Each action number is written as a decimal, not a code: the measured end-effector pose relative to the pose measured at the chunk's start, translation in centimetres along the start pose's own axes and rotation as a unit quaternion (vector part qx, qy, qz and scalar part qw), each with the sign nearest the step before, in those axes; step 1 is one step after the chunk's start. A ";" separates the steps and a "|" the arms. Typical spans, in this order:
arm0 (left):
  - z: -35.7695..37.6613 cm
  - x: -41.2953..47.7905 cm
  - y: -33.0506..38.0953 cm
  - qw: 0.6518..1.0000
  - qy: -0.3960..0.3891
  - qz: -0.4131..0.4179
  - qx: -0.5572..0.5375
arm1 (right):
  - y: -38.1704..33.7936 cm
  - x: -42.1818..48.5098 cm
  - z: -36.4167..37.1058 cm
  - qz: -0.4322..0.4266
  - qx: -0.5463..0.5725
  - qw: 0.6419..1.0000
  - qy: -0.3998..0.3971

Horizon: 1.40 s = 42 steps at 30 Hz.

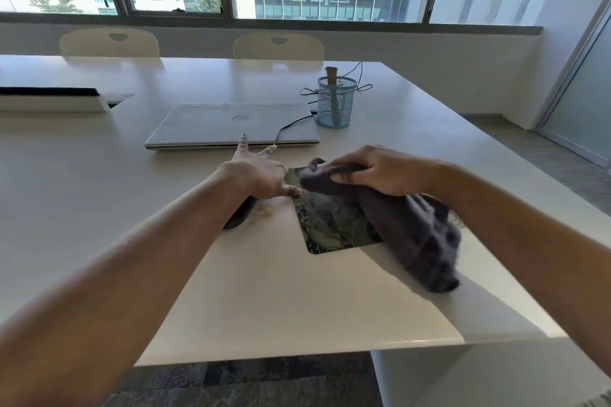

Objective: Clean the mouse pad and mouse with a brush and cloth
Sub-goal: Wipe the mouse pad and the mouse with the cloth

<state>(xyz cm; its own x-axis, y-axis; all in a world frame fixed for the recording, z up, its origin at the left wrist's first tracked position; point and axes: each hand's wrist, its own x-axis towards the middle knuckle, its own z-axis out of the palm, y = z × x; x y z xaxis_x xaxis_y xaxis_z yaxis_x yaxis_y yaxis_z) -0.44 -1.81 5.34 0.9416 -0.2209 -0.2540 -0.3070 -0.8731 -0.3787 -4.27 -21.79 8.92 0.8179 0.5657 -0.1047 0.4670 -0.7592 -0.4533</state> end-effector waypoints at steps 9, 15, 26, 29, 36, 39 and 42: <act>-0.1 0.0 0.0 1.000 0.000 -0.006 -0.005 | -0.5 -1.3 1.5 -0.009 -0.098 0.987 -0.123; -0.1 0.0 0.1 1.000 -0.003 -0.010 -0.014 | -0.9 -2.6 -1.0 0.007 -0.111 0.979 -0.173; -0.1 0.0 0.0 1.000 -0.003 -0.004 -0.017 | 0.4 -1.3 1.9 -0.018 -0.062 0.988 -0.137; 0.0 0.1 0.0 1.000 -0.005 -0.006 -0.019 | 0.6 -2.6 0.7 -0.015 -0.057 0.979 -0.196; 0.0 0.3 -0.5 0.998 -0.020 0.007 -0.054 | 1.8 -1.7 -0.3 0.033 0.268 0.957 0.108; 0.0 0.5 -0.9 0.997 -0.026 0.005 -0.076 | 2.6 1.1 0.4 0.136 0.134 0.944 0.269; 0.0 0.5 -1.3 0.994 -0.033 0.009 -0.101 | 3.0 2.8 1.6 0.209 0.032 0.944 0.253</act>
<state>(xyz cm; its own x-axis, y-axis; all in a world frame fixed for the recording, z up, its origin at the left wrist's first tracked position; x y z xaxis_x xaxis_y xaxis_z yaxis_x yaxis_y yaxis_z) 0.43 -0.81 5.67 0.9232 -0.2132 -0.3197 -0.2828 -0.9403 -0.1896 -1.14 -21.96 5.87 0.9895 -0.0174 0.1434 0.0603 -0.8521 -0.5199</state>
